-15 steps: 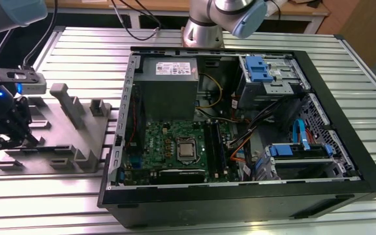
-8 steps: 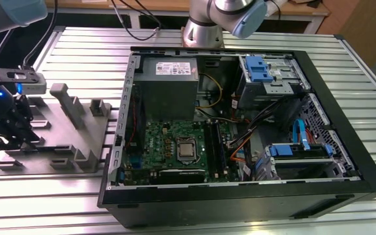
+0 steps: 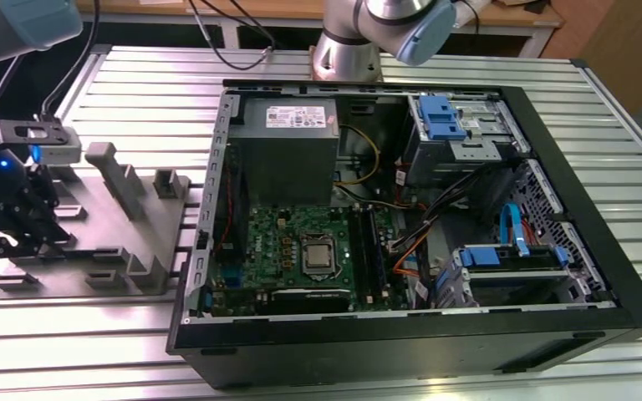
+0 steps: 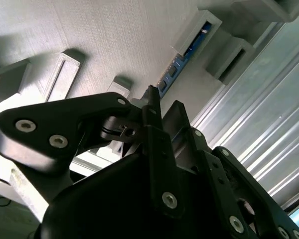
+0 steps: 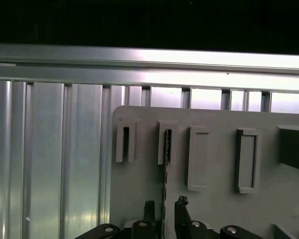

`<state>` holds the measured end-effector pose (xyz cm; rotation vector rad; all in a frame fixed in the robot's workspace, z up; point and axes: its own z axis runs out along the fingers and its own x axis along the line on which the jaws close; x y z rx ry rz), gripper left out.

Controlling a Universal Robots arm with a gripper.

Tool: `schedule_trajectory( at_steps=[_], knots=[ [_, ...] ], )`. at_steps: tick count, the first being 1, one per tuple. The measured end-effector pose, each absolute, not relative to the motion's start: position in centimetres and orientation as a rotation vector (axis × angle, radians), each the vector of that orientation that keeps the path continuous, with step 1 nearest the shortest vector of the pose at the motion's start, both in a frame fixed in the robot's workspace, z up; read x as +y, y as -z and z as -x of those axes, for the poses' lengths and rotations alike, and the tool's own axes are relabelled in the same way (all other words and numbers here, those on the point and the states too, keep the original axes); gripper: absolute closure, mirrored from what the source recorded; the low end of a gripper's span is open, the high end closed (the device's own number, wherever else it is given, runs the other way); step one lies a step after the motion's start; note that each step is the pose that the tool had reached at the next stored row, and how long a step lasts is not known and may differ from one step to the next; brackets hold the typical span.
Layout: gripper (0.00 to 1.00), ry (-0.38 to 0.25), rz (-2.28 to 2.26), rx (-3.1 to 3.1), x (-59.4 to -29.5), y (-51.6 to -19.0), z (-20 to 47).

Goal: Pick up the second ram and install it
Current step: 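Pick up the second ram and move it above second insertion slot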

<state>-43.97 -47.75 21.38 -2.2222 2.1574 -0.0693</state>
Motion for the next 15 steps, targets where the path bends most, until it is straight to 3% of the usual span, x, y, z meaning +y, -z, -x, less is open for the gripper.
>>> schedule_trajectory(
  at_steps=[15],
  knots=[
    [0.7,0.064,2.22,2.155,-47.8,-20.1,44.6]
  ],
)
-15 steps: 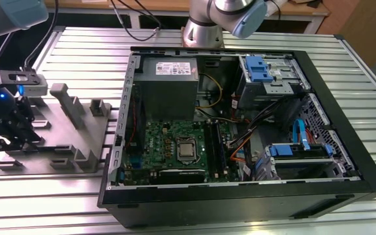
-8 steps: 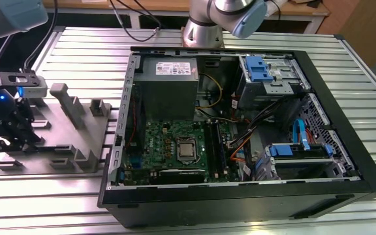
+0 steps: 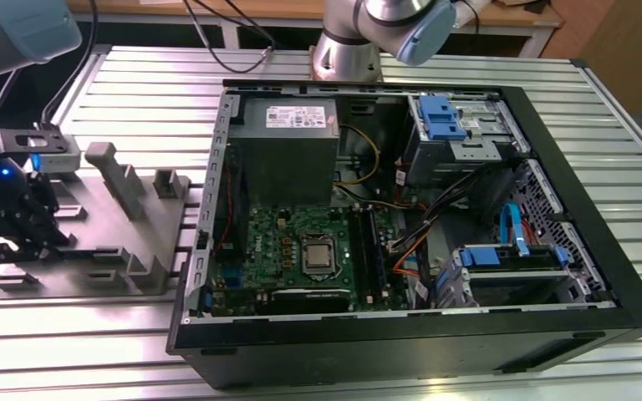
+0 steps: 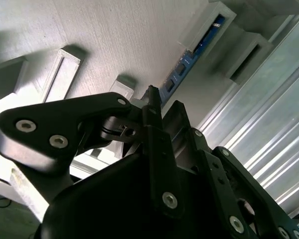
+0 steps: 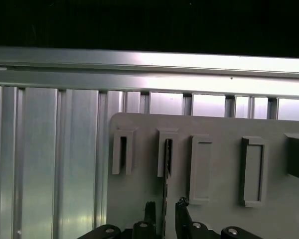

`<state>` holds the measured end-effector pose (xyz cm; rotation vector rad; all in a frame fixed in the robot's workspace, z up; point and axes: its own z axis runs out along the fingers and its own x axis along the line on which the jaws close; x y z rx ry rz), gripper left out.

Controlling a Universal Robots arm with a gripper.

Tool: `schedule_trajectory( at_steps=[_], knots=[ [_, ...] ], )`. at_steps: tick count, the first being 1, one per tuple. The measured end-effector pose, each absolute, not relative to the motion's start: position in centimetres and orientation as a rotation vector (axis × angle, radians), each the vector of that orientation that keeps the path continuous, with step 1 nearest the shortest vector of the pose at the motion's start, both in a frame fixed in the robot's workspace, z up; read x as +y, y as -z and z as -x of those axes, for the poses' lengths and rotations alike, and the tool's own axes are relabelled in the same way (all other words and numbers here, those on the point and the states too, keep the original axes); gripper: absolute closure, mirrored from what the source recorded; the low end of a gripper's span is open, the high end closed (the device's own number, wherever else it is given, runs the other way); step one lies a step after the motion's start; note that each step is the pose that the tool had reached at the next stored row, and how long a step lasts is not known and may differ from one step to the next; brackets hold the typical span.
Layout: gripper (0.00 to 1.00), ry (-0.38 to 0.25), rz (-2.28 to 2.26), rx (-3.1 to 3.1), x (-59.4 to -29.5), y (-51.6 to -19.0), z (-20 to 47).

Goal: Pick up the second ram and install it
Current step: 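Pick up the second ram and move it above second insertion slot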

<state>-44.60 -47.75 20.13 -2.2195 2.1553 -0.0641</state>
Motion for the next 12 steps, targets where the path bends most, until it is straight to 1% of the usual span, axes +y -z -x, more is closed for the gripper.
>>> schedule_trajectory(
  at_steps=[12],
  knots=[
    [0.7,0.063,2.219,2.155,-47.75,-19.84,44.64]
  ],
)
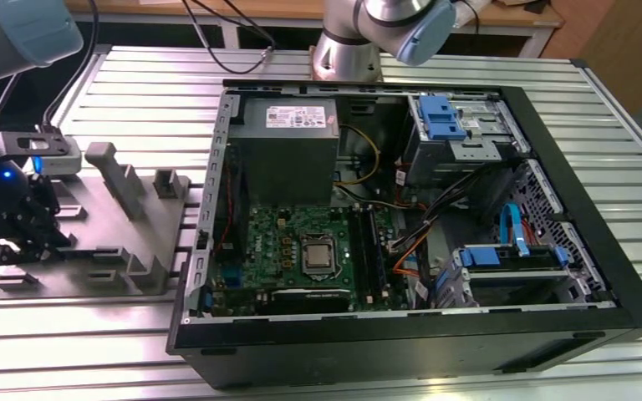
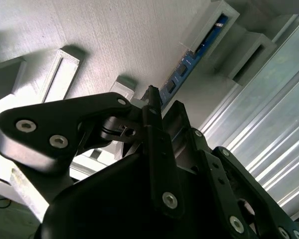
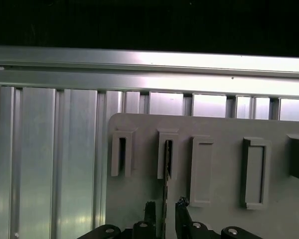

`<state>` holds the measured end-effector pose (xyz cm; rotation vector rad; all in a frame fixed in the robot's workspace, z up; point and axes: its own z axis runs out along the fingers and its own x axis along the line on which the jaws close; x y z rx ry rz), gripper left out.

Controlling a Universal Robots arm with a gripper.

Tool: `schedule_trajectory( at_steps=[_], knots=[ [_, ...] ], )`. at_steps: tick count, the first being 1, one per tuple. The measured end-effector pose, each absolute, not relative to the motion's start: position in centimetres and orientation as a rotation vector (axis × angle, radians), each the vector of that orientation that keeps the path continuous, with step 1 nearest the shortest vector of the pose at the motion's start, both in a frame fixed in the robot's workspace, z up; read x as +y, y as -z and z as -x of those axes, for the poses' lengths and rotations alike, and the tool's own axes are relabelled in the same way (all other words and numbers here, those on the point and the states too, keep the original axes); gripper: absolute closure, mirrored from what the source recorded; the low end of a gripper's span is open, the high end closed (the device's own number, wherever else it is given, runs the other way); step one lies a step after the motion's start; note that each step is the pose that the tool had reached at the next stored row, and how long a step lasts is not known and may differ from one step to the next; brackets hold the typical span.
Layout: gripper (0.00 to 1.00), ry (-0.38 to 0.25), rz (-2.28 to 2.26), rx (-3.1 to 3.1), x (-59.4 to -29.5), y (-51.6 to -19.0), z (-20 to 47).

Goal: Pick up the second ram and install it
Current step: 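Pick up the second ram and move it above second insertion slot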

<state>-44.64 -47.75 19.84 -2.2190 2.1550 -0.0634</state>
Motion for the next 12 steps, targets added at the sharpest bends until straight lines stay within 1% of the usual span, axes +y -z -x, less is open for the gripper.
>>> schedule_trajectory(
  at_steps=[5,6,7,8,12],
  knots=[
    [0.71,0.063,2.219,2.155,-47.75,-19.85,44.64],
    [0.78,0.063,2.219,2.155,-47.75,-19.85,44.64],
    [0.78,0.063,2.219,2.155,-47.75,-19.85,44.64],
    [0.85,0.063,2.219,2.155,-47.75,-19.85,44.64],
    [0.85,0.061,2.22,2.156,-47.75,-19.87,44.61]
  ],
)
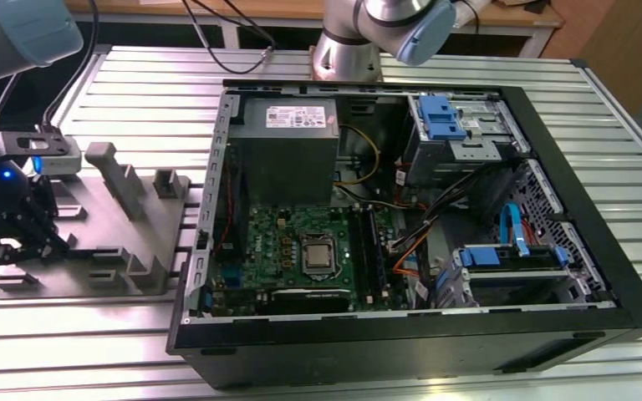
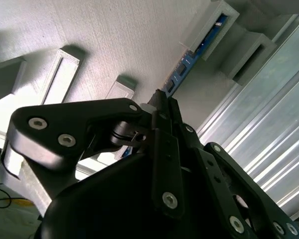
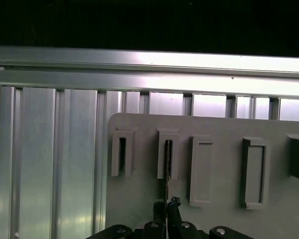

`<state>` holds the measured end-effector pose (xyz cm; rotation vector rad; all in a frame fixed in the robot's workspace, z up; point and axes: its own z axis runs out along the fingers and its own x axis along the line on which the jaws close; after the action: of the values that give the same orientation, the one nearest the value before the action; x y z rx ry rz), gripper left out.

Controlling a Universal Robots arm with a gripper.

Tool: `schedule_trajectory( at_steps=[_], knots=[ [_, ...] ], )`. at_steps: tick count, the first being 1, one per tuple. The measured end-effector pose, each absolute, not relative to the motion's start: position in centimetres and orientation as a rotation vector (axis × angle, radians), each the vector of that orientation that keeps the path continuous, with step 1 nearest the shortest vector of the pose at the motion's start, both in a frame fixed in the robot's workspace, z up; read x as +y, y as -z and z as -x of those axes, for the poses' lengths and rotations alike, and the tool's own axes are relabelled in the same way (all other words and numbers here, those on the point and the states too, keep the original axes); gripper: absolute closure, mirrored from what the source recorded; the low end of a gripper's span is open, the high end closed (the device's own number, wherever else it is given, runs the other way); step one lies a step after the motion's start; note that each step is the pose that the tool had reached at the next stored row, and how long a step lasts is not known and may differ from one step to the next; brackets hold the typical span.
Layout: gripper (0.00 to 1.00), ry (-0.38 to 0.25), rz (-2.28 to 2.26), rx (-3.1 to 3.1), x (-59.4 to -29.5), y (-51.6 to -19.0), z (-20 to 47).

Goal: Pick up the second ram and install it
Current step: 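Pick up the second ram and move it above second insertion slot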

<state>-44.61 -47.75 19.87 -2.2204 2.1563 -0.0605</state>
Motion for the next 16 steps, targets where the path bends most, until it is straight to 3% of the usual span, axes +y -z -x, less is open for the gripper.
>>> schedule_trajectory(
  at_steps=[5,16],
  knots=[
    [0.85,0.029,2.235,2.17,-47.79,-19.83,44.37],
    [0.88,0.029,2.235,2.171,-47.79,-19.84,44.37]
  ],
)
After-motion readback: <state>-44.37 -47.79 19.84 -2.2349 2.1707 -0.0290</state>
